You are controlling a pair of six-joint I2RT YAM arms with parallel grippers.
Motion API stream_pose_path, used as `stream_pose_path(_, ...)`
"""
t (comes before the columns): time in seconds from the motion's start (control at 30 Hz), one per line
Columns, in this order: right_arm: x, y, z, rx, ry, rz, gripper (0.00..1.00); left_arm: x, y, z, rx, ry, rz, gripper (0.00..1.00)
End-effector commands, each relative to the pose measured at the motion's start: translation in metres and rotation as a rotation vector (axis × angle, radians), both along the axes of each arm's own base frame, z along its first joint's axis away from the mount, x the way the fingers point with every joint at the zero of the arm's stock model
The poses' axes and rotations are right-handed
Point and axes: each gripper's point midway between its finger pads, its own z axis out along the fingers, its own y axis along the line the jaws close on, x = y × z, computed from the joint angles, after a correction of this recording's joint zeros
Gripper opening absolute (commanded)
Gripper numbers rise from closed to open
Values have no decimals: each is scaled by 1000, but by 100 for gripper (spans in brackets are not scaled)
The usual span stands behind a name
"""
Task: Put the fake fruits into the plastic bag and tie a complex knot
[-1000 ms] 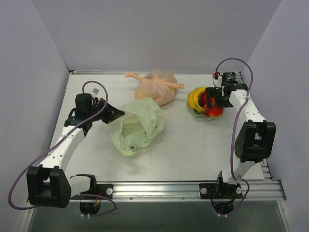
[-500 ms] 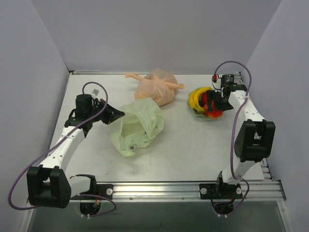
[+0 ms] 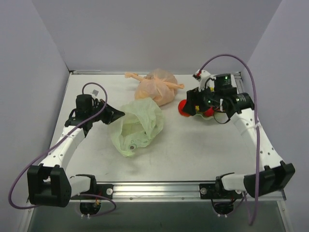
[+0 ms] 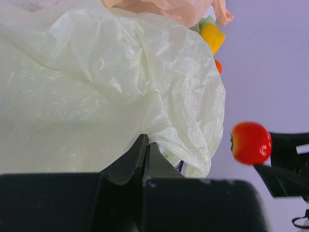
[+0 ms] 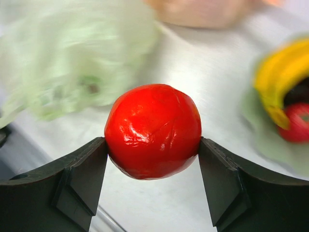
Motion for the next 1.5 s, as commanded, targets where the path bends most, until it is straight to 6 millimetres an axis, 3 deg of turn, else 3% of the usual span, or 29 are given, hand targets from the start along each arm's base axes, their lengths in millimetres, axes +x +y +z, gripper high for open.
stream_pose_path(0.0, -59, 67, 36, 146, -44, 310, 50, 10, 1, 11, -27, -45, 13, 0)
stream_pose_path(0.07, -73, 85, 32, 141, -78, 376, 50, 10, -1, 9, -35, -38, 4, 0)
stream_pose_path(0.13, -95, 117, 34, 126, -128, 497, 50, 12, -1, 10, -46, -35, 6, 0)
stream_pose_path(0.23, -110, 153, 29, 80, -142, 601, 49, 13, -2, 8, -67, -26, 8, 0)
stream_pose_path(0.3, -104, 169, 24, 23, -165, 617, 47, 14, -3, 10, -81, -24, 5, 0)
stream_pose_path(0.4, -117, 201, 21, -67, -270, 707, 47, 16, -4, 8, -97, -10, 3, 0)
stream_pose_path(0.47, -120, 222, 5, -123, -295, 765, 47, 17, -5, 9, -110, -12, 2, 0)
stream_pose_path(0.57, -97, 245, -8, -145, -348, 729, 47, 16, -7, 7, -129, 0, -2, 0)
stream_pose_path(0.6, -89, 250, -21, -172, -348, 720, 47, 16, -7, 7, -134, -1, -6, 0)
stream_pose_path(0.67, -64, 256, -22, -211, -429, 642, 46, 15, -9, 8, -148, 3, -18, 0)
stream_pose_path(0.73, -42, 255, -36, -269, -475, 576, 45, 15, -11, 9, -158, 7, -27, 0)
stream_pose_path(0.77, -24, 257, -30, -274, -532, 502, 43, 15, -10, 9, -163, 10, -26, 0)
stream_pose_path(0.83, -2, 254, -39, -300, -557, 419, 45, 16, -13, 10, -177, 11, -37, 0)
stream_pose_path(0.87, 7, 256, -38, -291, -577, 397, 59, 17, -13, 10, -185, 20, -34, 0)
stream_pose_path(0.93, 12, 262, -57, -301, -541, 431, 76, 21, -14, 12, -194, 13, -40, 0)
stream_pose_path(0.97, 8, 264, -65, -301, -516, 453, 94, 22, -14, 12, -196, 13, -41, 0)
stream_pose_path(1.0, 5, 265, -74, -307, -491, 475, 100, 23, -14, 12, -197, 11, -41, 0)
stream_pose_path(1.07, -4, 261, -85, -308, -465, 513, 100, 26, -14, 13, -201, 13, -49, 0)
stream_pose_path(1.13, -15, 259, -79, -272, -456, 561, 100, 28, -14, 11, -199, 13, -51, 0)
stream_pose_path(1.17, -19, 249, -85, -301, -428, 584, 100, 29, -13, 11, -198, 11, -50, 0)
stream_pose_path(1.33, -53, 224, -68, -248, -360, 766, 97, 30, -13, 8, -201, 17, -52, 0)
stream_pose_path(1.47, -93, 191, -90, -361, -303, 1051, 91, 30, -13, 5, -203, 25, -50, 0)
